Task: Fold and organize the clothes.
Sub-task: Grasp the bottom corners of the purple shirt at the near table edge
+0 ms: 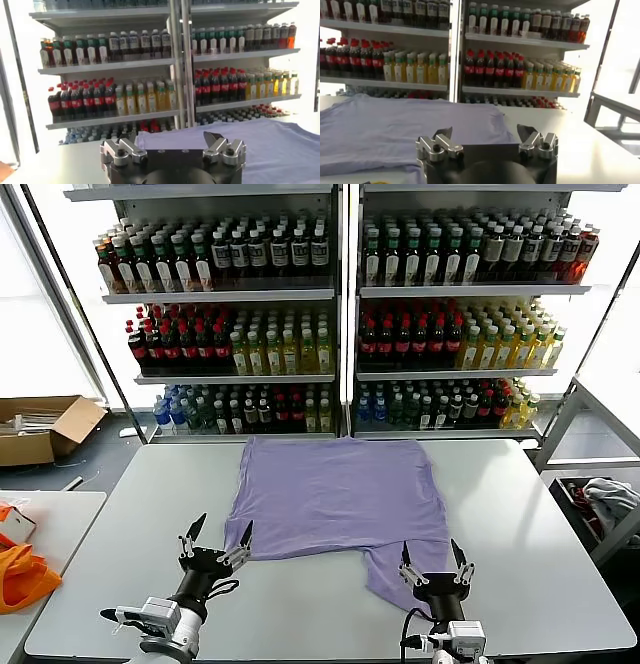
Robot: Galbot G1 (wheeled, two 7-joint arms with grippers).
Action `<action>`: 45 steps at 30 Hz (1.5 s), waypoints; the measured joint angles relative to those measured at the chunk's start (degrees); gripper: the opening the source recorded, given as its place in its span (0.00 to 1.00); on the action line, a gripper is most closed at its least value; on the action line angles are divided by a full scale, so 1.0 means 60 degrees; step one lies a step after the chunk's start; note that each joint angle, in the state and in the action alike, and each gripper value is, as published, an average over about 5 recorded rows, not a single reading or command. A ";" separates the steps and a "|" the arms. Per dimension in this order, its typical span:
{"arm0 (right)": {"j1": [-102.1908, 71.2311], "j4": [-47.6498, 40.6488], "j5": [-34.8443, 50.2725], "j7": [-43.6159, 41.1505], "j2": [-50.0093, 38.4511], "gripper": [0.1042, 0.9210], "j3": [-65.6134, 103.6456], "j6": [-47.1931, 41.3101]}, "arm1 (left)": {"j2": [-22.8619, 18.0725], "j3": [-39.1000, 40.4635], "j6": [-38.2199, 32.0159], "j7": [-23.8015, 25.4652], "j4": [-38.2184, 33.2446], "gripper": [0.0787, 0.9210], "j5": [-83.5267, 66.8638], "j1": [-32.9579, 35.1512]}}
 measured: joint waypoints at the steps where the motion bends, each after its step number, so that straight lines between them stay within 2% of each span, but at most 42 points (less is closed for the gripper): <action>1: -0.0023 0.0013 0.0009 0.0017 -0.0006 0.88 -0.0001 -0.0023 | 0.0005 -0.0001 0.0010 -0.0010 0.0006 0.88 -0.0018 -0.0010; 28: -0.0498 -0.0025 0.1103 0.1170 0.0187 0.88 -0.0131 -0.0924 | 0.0660 0.0072 0.1941 0.0026 0.0822 0.88 -0.0403 -0.0620; 45: -0.0456 -0.0229 0.1067 0.1314 0.0348 0.88 -0.0321 -0.1139 | 0.0663 -0.0077 0.2151 0.0026 0.1540 0.88 -0.0947 -0.0996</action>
